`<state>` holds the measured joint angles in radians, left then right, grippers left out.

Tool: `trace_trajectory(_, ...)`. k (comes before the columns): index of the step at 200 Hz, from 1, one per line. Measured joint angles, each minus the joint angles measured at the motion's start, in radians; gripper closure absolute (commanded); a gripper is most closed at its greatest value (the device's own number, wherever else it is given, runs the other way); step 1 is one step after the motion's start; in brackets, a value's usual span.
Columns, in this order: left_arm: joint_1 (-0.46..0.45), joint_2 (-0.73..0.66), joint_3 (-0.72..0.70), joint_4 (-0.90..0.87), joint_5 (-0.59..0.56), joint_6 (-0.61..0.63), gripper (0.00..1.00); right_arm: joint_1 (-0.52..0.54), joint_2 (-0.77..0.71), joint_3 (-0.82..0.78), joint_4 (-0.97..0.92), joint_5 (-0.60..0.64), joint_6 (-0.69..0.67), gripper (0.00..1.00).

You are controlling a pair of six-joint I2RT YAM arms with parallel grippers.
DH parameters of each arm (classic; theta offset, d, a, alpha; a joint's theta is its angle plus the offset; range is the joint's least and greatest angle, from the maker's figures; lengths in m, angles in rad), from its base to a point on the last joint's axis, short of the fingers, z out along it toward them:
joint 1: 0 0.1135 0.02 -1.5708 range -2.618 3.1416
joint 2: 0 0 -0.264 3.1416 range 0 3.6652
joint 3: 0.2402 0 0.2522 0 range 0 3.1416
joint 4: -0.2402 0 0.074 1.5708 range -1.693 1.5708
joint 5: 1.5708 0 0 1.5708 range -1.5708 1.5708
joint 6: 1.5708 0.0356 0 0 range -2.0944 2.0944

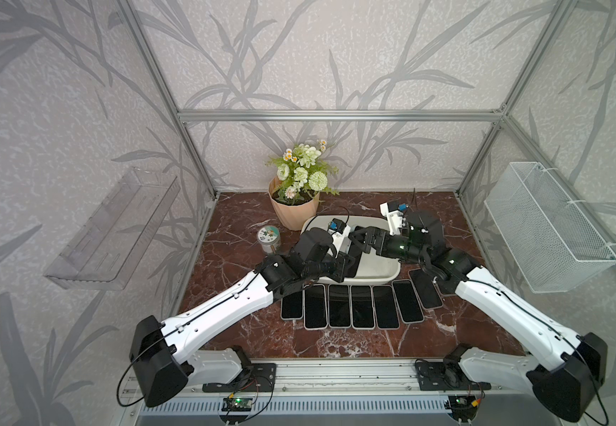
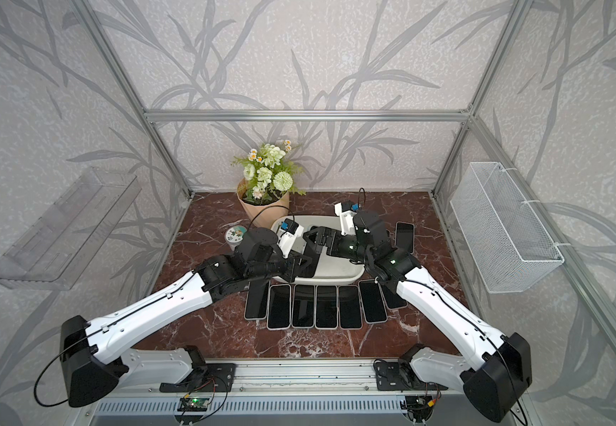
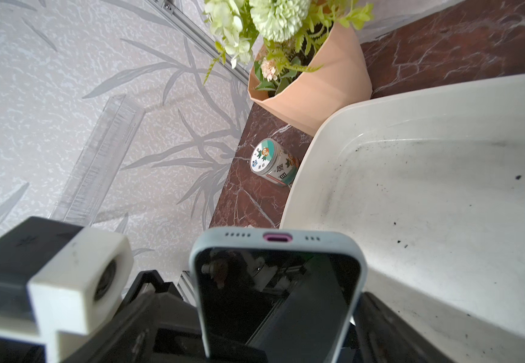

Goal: Take the phone out of the storage box
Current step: Place the phone at the center of the board.

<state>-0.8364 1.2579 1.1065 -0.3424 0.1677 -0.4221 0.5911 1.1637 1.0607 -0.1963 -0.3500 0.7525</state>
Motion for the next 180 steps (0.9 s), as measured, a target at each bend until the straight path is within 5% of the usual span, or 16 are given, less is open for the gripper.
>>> trace_trajectory(84, 0.079, -0.15, -0.138, -0.061, 0.012, -0.08, 1.0, -0.068, -0.164, -0.056, -0.065, 0.071, -0.048, 0.01)
trace_trajectory(142, 0.191, -0.437, -0.181, -0.377, -0.088, -0.085, 1.0, -0.068, -0.146, -0.133, -0.062, 0.041, -0.038, 0.01)
trace_trajectory(180, 0.226, -0.444, -0.188, -0.538, -0.174, -0.085, 1.0, -0.068, -0.136, -0.161, -0.039, 0.019, -0.024, 0.01)
